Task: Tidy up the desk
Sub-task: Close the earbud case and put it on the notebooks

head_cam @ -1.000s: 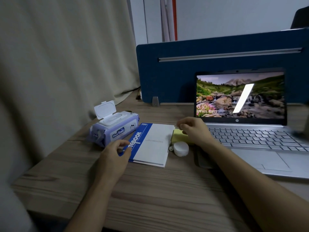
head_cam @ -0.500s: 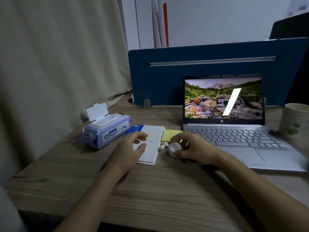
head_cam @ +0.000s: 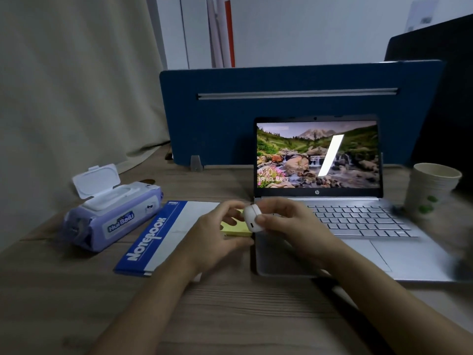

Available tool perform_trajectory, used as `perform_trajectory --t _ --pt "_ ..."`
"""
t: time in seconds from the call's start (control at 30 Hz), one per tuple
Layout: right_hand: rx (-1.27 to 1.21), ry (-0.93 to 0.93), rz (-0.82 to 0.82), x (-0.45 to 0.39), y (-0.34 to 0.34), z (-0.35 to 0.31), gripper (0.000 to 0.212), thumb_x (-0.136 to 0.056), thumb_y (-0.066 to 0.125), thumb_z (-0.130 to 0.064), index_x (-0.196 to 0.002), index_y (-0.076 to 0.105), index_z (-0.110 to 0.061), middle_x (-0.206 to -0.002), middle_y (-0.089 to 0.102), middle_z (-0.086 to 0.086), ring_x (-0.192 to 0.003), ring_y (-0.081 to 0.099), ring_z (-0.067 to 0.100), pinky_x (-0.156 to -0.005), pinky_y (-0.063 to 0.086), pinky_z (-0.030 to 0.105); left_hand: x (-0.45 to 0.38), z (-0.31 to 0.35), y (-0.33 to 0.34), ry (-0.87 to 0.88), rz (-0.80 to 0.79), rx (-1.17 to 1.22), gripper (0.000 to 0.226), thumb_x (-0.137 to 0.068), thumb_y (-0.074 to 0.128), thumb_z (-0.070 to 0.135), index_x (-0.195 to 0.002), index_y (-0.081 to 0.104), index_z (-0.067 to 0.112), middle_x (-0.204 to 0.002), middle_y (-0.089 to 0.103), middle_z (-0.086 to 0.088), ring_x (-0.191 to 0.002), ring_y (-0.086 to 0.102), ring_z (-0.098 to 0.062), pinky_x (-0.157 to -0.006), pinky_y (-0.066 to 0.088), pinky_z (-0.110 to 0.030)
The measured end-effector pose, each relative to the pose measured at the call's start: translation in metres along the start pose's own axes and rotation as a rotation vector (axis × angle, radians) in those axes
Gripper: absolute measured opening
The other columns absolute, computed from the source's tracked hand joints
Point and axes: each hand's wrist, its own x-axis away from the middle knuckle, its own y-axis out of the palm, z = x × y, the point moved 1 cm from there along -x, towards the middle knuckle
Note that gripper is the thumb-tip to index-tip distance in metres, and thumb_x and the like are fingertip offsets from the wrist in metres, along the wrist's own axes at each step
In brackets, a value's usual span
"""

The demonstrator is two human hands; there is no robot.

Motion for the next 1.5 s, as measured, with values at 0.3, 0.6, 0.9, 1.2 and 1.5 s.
perform_trajectory --t 0.3,0.6,0.9,1.2,1.5 --pt "-0.281 0.091 -0.014 0.010 0.014 -0.009 0.047 -0.074 0.070 -0.021 -0.114 0.065 0.002 -0.103 0.073 0.016 -0.088 0.070 0.018 -0.073 0.058 0.023 0.005 0.013 -0.004 0.201 0.150 -0.090 0.053 -0.072 0.074 0.051 -0.119 0.050 0.041 -0.114 0.061 0.021 -0.098 0.062 -0.005 -0.077 0.051 -0.020" --pt "-0.191 0.144 0.112 0.019 0.021 -0.008 0.039 -0.081 0.075 -0.012 -0.115 0.064 0.002 -0.110 0.071 0.023 -0.106 0.068 0.036 -0.097 0.053 0.045 0.014 0.024 -0.005 0.291 0.158 -0.130 0.041 -0.075 0.073 0.045 -0.111 0.062 0.029 -0.102 0.067 0.015 -0.089 0.065 -0.006 -0.069 0.055 -0.024" --pt "-0.271 0.129 0.199 0.019 0.016 -0.010 0.017 -0.083 0.072 -0.015 -0.097 0.072 -0.006 -0.093 0.074 0.013 -0.079 0.067 0.019 -0.077 0.055 0.031 0.018 0.011 -0.012 0.204 0.206 -0.298 0.042 -0.072 0.071 0.054 -0.109 0.060 0.036 -0.096 0.068 0.016 -0.078 0.064 -0.002 -0.060 0.052 -0.021" --pt "-0.417 -0.075 -0.019 0.019 0.012 -0.022 0.039 -0.097 0.044 -0.012 -0.134 0.055 -0.010 -0.129 0.067 0.007 -0.121 0.062 0.023 -0.098 0.051 0.038 0.019 0.001 -0.021 -0.109 0.140 0.434 0.028 -0.084 0.072 0.032 -0.112 0.071 0.030 -0.097 0.075 0.001 -0.084 0.071 -0.012 -0.064 0.051 -0.017" --pt "-0.341 -0.247 -0.001 0.008 0.033 -0.027 0.041 -0.094 0.044 0.011 -0.124 0.061 -0.010 -0.128 0.068 0.006 -0.118 0.064 0.022 -0.097 0.053 0.030 0.014 0.005 -0.019 -0.183 -0.034 0.581 0.031 -0.094 0.055 0.032 -0.118 0.066 0.017 -0.099 0.073 -0.004 -0.084 0.069 -0.018 -0.063 0.048 -0.021"
